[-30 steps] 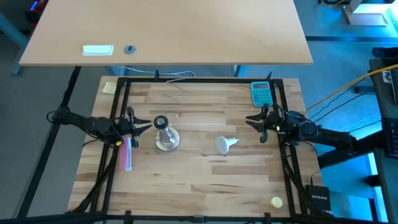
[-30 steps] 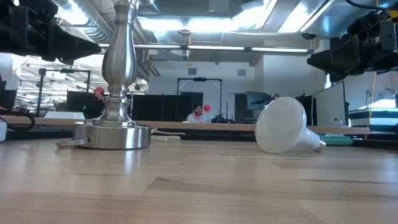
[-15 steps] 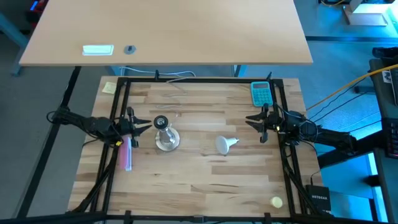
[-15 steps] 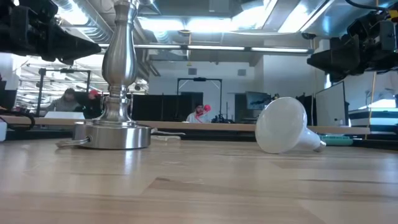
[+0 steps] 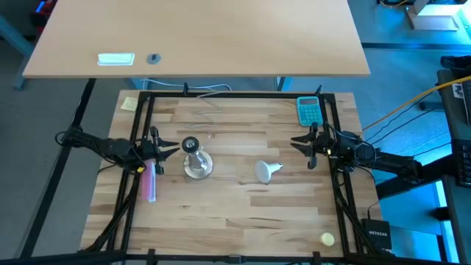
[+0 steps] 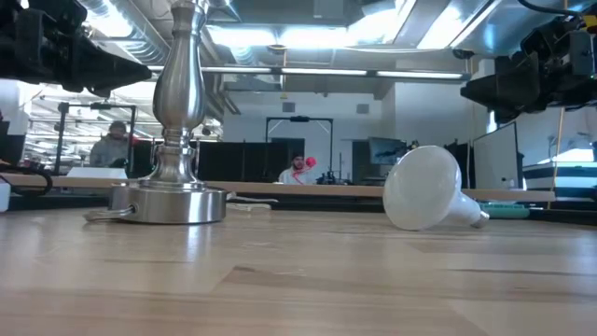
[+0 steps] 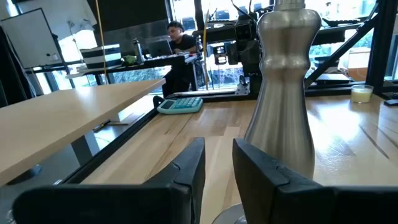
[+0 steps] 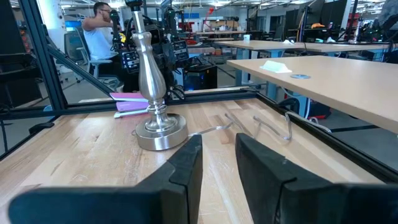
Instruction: Screw lightbulb
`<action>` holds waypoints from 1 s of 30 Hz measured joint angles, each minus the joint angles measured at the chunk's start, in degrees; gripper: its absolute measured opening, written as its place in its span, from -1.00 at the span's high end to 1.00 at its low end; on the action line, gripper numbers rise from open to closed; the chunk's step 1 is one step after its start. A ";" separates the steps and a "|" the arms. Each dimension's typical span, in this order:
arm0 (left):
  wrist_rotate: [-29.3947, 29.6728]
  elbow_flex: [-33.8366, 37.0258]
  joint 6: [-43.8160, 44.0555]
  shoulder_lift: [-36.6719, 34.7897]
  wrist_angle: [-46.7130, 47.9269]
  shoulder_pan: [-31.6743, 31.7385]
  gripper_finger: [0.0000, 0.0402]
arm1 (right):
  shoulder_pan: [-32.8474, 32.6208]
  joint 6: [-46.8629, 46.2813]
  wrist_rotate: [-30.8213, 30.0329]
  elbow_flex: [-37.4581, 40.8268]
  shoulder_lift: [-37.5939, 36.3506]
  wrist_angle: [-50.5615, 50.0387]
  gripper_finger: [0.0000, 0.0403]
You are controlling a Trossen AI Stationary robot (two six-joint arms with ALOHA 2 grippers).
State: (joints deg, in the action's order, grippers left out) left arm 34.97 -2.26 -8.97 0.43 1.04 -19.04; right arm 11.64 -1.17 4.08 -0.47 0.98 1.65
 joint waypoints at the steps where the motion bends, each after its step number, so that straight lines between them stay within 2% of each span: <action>1: -0.01 0.00 0.00 0.00 0.00 0.00 0.64 | 0.00 0.02 0.00 0.00 0.01 0.00 0.50; 21: -0.01 0.00 0.00 0.00 0.00 0.01 0.64 | -0.02 -0.69 0.17 0.00 0.01 0.54 0.50; 27: 0.01 0.08 1.41 -0.02 -0.88 0.00 0.64 | -0.01 -21.25 3.43 0.00 0.01 1.17 0.50; 30: 0.01 0.17 10.02 -0.02 -4.34 -0.01 0.64 | -0.02 -23.89 3.08 0.00 0.01 1.20 0.50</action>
State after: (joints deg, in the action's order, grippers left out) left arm 34.98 -2.09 1.05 0.40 -3.31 -19.05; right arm 11.62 -25.06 7.16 -0.47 0.99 2.85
